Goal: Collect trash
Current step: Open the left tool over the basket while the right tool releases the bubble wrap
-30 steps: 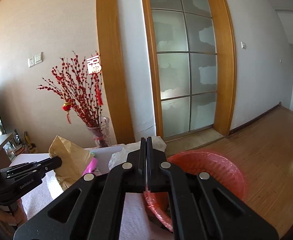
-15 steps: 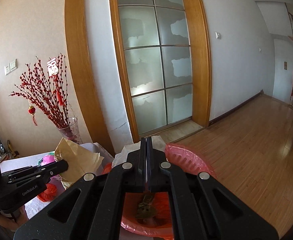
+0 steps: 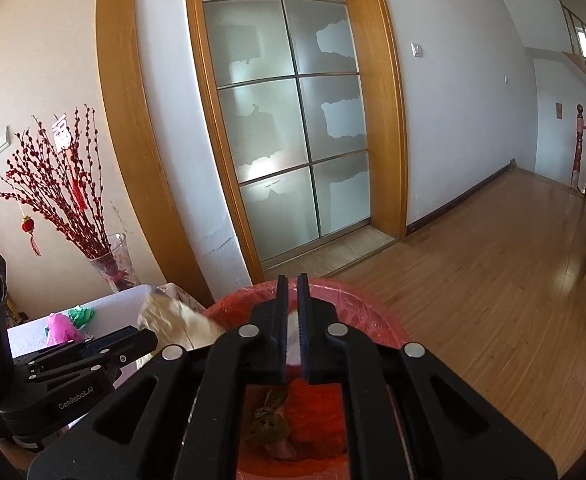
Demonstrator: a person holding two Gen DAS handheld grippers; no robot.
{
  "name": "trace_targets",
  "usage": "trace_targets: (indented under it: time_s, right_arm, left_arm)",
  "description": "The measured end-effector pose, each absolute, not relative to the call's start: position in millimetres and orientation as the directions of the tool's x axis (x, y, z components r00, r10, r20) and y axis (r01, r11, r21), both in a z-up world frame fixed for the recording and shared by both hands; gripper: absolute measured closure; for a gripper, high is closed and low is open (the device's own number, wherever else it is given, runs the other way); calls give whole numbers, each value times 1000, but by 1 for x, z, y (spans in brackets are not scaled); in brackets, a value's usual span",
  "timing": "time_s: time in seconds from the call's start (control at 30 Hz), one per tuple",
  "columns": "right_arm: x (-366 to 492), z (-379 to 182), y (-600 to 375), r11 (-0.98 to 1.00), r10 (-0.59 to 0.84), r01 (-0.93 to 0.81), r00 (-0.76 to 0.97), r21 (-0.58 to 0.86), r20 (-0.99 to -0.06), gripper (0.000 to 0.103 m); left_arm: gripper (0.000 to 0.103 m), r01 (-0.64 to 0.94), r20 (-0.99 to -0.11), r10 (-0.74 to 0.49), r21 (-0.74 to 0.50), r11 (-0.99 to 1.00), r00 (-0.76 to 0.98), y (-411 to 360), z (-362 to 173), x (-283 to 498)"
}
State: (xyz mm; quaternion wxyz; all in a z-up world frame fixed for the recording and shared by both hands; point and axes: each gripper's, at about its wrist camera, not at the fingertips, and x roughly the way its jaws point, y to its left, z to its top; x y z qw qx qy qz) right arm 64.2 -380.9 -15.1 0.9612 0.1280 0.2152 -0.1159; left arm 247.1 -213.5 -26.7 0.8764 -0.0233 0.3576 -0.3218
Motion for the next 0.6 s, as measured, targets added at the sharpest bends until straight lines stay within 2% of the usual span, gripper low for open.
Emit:
trace_targets:
  time_s: [0.07, 0.13, 0.27, 0.6]
  right_arm:
    - [58, -20, -385, 933, -180, 295, 877, 204, -444, 66]
    - [52, -25, -386, 932, -187, 304, 872, 199, -453, 66]
    - [46, -28, -379, 936, -189, 301, 868, 184, -460, 66]
    - [51, -28, -322, 970, -84, 182, 875, 163, -477, 66]
  left_arm:
    - [70, 539, -626, -568, -265, 799, 535, -212, -32, 249]
    - [69, 530, -630, -559, -262, 807, 540, -206, -34, 249]
    - [59, 494, -617, -512, -220, 841, 597, -182, -32, 238]
    - [51, 383, -556, -374, -106, 918, 742, -98, -12, 189]
